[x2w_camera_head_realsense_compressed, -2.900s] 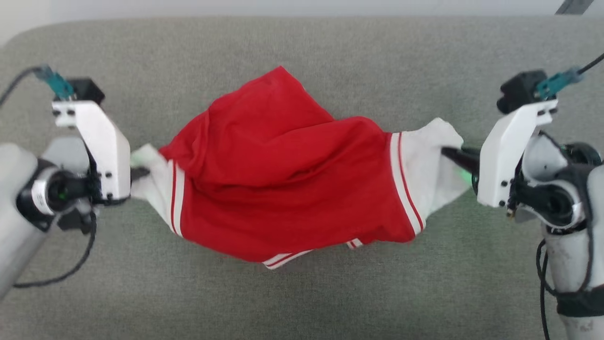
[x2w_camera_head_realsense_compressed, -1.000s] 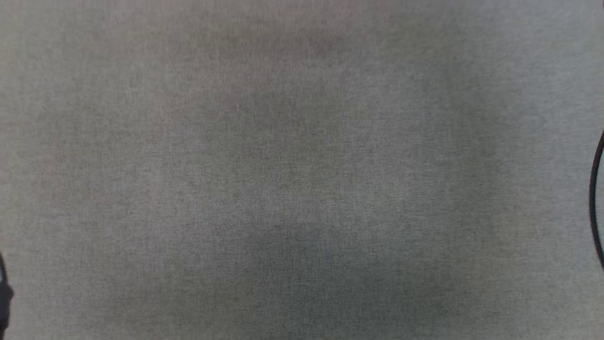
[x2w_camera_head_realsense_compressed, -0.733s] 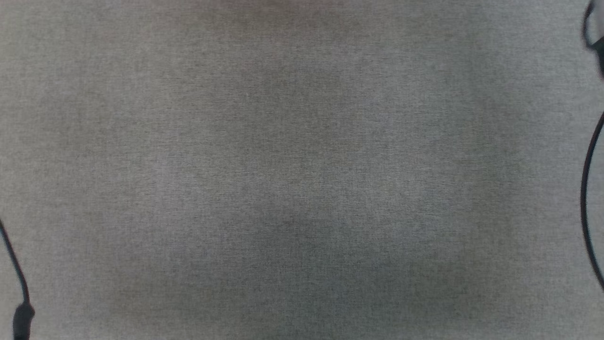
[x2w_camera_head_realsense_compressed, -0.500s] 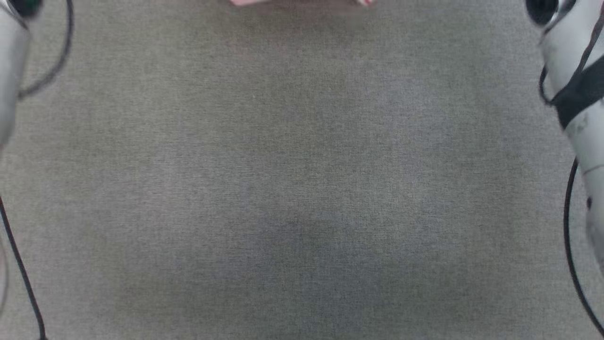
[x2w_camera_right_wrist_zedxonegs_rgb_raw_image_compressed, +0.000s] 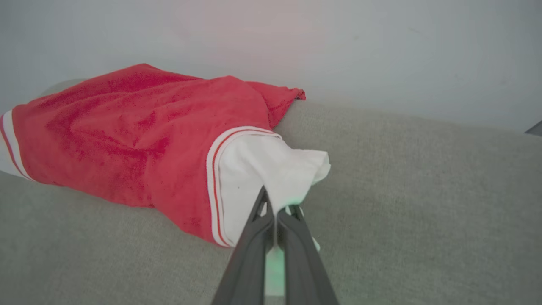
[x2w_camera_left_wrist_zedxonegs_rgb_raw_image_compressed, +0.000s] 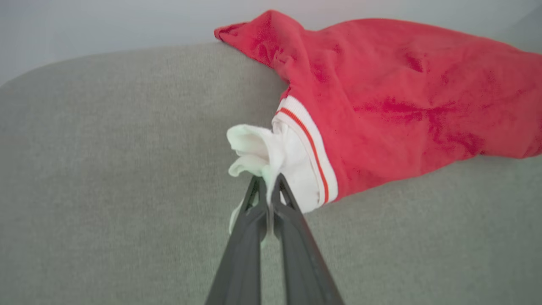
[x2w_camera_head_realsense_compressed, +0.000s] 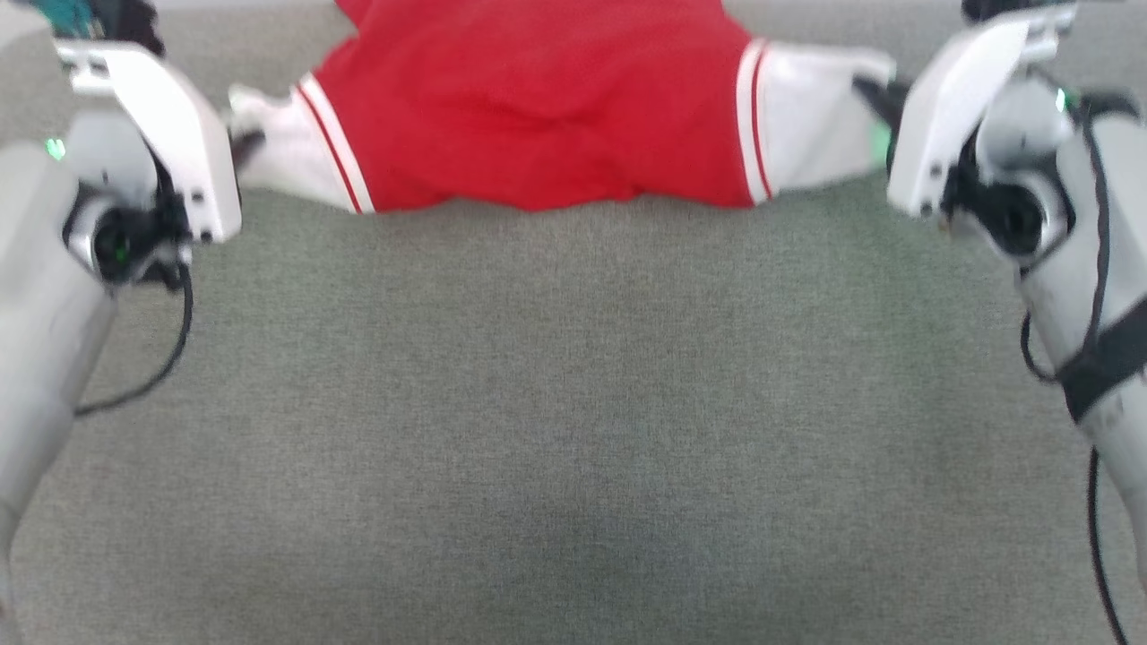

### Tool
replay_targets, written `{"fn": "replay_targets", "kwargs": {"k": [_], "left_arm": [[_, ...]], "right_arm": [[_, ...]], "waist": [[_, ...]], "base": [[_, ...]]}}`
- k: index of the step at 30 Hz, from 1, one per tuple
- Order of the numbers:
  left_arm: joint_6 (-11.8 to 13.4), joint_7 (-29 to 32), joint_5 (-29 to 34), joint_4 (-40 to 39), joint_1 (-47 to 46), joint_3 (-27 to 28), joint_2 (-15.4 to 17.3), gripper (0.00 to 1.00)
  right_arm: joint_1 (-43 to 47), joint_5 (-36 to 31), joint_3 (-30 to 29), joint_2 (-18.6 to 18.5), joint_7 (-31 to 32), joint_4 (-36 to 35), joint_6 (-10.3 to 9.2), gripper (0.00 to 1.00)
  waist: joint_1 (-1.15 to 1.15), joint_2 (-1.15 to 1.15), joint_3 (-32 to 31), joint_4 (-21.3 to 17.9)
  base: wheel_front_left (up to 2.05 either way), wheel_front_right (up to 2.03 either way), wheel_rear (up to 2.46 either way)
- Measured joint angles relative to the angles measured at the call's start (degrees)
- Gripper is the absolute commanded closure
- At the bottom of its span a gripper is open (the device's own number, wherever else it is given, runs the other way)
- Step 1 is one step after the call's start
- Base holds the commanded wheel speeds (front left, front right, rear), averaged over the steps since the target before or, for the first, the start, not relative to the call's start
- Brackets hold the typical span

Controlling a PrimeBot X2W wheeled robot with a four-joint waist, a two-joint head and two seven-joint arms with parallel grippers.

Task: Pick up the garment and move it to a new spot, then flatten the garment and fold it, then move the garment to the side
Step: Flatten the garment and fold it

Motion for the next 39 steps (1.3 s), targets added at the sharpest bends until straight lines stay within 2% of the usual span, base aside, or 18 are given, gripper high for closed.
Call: {"fn": "replay_targets", "kwargs": {"k": [3, 8, 15, 22, 26, 29, 32, 35, 39], "left_arm": [[0.32, 2.05, -1.03, -2.72, 4.2, -0.51, 1.76, 1.0], [3.48, 3.96, -3.47, -11.11, 11.98, -0.68, 5.38, 1.0], [12.3, 4.68, -6.16, -30.22, 22.85, -0.01, 13.8, 1.0], [22.14, 3.3, -9.53, -49.05, 33.59, 1.11, 22.75, 1.0], [26.42, 1.76, -11.36, -56.29, 38.6, 1.57, 26.84, 1.0], [28.46, -0.19, -12.45, -60.24, 41.83, 2.0, 28.77, 1.0], [29.31, -1.66, -13.29, -62.19, 43.81, 2.35, 29.39, 1.0], [30.0, -3.48, -14.48, -63.69, 46.24, 2.36, 29.44, 1.0], [29.74, -5.58, -14.58, -63.69, 47.64, 2.37, 29.03, 1.0]], "right_arm": [[4.91, 2.21, 1.03, -1.99, 3.74, -3.94, 0.0, 1.0], [12.96, 5.7, 1.41, -5.41, 11.66, -10.67, 0.01, 1.0], [22.41, 8.7, -1.74, -10.03, 21.45, -21.58, 0.01, 1.0], [33.07, 8.95, -7.99, -11.31, 31.83, -32.26, 0.0, 1.0], [40.08, 7.6, -12.84, -10.36, 37.41, -39.16, 0.0, 1.0], [45.35, 5.84, -16.88, -8.2, 40.66, -45.13, 0.0, 1.0], [49.08, 4.41, -19.58, -6.21, 42.36, -48.98, 0.01, 1.0], [54.82, 1.9, -23.61, -2.34, 44.36, -53.49, 0.01, 1.0], [59.82, -3.56, -26.76, 1.99, 44.54, -58.2, 0.0, 1.0]], "waist": [[0.0, 0.0, -1.81, 0.02], [0.0, 0.0, -4.7, 0.12], [0.0, 0.0, -7.4, 0.77], [0.0, 0.0, -8.14, 1.27], [0.0, 0.0, -7.64, 1.42], [0.0, 0.0, -6.89, 1.51], [0.0, 0.0, -6.26, 1.62], [0.0, 0.0, -5.22, 2.02], [0.0, 0.0, -3.43, 2.75]], "base": [[0.0, 0.0, 0.0], [0.0, 0.0, 0.0], [0.0, 0.0, 0.0], [0.0, 0.0, 0.0], [0.0, 0.0, 0.0], [0.0, 0.0, 0.0], [0.0, 0.0, 0.0], [0.0, 0.0, 0.0], [0.0, 0.0, 0.0]]}}
